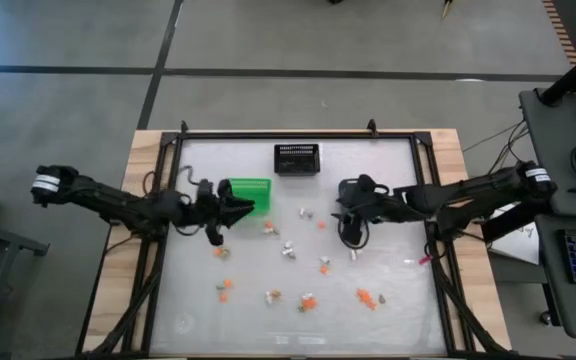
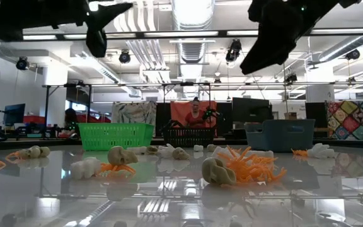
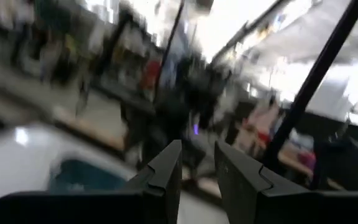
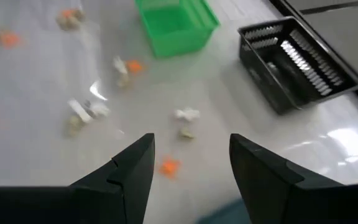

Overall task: Sort Halloween decoration
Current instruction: Put the gray skull toy into the green bin

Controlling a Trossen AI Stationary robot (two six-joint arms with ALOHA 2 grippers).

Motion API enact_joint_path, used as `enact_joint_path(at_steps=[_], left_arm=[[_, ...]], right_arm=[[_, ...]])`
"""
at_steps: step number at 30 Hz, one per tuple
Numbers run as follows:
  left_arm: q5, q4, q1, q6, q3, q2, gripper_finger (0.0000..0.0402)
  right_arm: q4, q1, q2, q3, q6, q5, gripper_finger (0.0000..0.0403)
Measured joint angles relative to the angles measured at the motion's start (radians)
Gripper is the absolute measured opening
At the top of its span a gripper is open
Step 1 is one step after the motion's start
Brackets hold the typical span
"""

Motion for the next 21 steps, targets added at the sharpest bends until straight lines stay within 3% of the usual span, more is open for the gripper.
enact_joint_path(at_steps=[7, 12, 16, 21], left_arm=[[0.001, -0.735, -0.099, -0.238, 0.201, -0.018, 0.0077], [-0.043, -1.153, -0.209, -0.396, 0.342, 0.026, 0.0077], [-0.063, -1.392, -0.265, -0.528, 0.422, 0.1, 0.0077], [-0.063, -1.523, -0.274, -0.598, 0.505, 0.213, 0.0077]], right_arm=[[0.014, 0.034, -0.004, 0.03, 0.124, -0.055, 0.0193], [0.044, 0.057, -0.004, 0.05, 0.157, -0.055, 0.0192], [0.045, 0.057, -0.002, 0.083, 0.158, -0.054, 0.0191], [0.044, 0.057, 0.0, 0.091, 0.156, -0.054, 0.0191]])
